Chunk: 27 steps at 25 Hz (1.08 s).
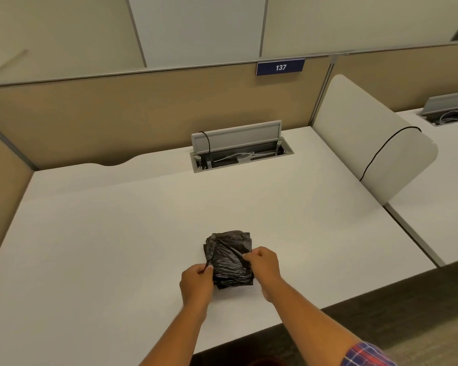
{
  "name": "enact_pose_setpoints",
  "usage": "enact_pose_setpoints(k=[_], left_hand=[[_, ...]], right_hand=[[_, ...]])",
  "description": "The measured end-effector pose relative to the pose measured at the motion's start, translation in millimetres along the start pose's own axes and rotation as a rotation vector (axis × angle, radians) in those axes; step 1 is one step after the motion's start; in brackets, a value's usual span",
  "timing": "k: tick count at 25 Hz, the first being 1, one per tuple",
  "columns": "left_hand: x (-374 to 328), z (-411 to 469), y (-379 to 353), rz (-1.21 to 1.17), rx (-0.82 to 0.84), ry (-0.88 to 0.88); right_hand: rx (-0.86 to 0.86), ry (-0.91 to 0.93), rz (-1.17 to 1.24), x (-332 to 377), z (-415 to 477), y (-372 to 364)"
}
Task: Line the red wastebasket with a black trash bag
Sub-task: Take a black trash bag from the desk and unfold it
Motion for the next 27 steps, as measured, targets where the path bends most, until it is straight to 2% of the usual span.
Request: enact_pose_setpoints(k=[4,6,9,11,13,15,17,18,20,23,27], left_hand=[[1.2,-26.8,2.4,-0.175,0.055,0.030],[-2.7,-46.1,-3.0,-0.290,0.254,0.099],[-5.5,-91.1,-18.4,-0.498,0.666,0.245],[-3.1,-120.5,-29.9,-0.584,0.775,0.265],[3.4,-144.2,-41.2,-0.558,0.709,0.216],[12.0,-167.4,-52.8,-0.494,0.599,0.165],[20.1,-190.8,-62.2,-0.438,0.517,0.096],[22.8,-202.3,-66.9,-0.425,0.489,0.063],[27.4,-227.7,-77.4,-0.443,0.458,0.039],[34.4,-262.2,-93.0,-0.479,0.491,0.053],[50.6,-289.4,-107.2,-0.504,0.442,0.027]], right_hand=[[0.060,-0.024,0.284,2.9,-25.7,24.0],[0.097,-0.017,0.365,3.5,-41.3,43.8],[0.129,-0.020,0.446,-0.7,-63.3,80.7],[0.126,-0.004,0.394,-4.9,-75.9,105.9],[0.099,0.032,0.287,-8.1,-87.4,130.2],[0.030,0.125,0.037,-8.9,-103.2,155.9],[-0.107,0.341,-0.298,0.8,-126.0,177.2],[-0.144,0.461,-0.390,7.3,-138.8,182.2],[-0.045,0.550,-0.433,14.8,-162.3,180.3],[0.113,0.525,-0.493,10.5,-183.7,175.8],[0.063,0.626,-0.482,0.6,-191.2,201.4]])
Point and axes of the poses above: each hand's wrist, its own z-axis towards the middle knuckle, its own y-axis out of the back of the hand, x = y × z, the point moved 4 cm from there along z, towards the middle knuckle, and after that the axes turned 10 degrees about y, right-handed, at the moved point
